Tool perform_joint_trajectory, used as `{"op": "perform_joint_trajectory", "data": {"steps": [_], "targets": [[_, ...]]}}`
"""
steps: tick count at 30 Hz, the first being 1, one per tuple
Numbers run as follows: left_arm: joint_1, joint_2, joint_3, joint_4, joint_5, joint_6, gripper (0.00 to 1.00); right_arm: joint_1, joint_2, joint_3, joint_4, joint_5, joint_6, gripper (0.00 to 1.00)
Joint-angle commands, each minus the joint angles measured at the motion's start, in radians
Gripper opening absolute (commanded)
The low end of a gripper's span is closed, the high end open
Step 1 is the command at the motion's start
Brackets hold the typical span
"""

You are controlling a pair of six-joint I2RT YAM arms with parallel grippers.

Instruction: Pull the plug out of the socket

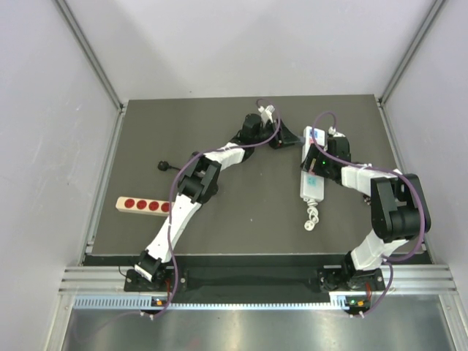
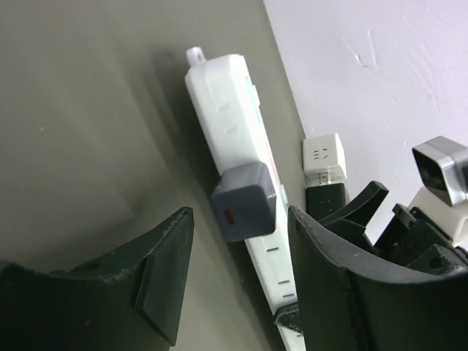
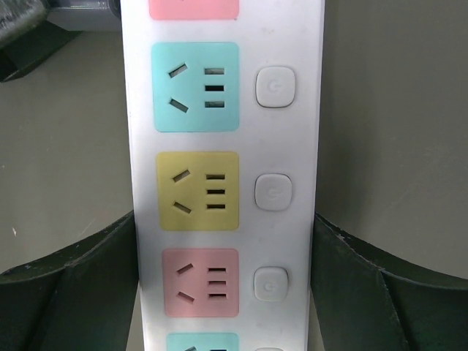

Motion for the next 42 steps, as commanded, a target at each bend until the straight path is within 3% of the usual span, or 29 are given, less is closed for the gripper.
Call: {"op": "perform_joint_trajectory", "data": {"steps": [1,7,19,26,31,42], "targets": [[-0.009,0.028,0.066,0.038,-0.007,-0.02,0.59,0.001,0.02,0.029,0.041,-0.023,-0.001,0.0],[-0.015,0.037,0.08,0.055,-0.011,-0.031,0.6,0.001,0.026,0.036,0.038,-0.025,-0.001,0.0],[-0.022,0.051,0.112,0.095,0.004,-0.045,0.52,0.008,0.042,0.054,0.021,-0.02,-0.004,0.0],[-0.022,0.053,0.116,0.093,-0.007,-0.034,0.29,0.016,0.051,0.063,0.004,0.009,0.001,0.0],[-0.021,0.028,0.107,0.061,-0.005,0.018,0.0,0.033,0.055,0.074,-0.013,0.068,0.008,0.0],[-0.019,-0.021,0.014,0.131,-0.018,0.035,0.0,0.036,0.068,0.097,-0.076,0.205,0.087,0.0]]}}
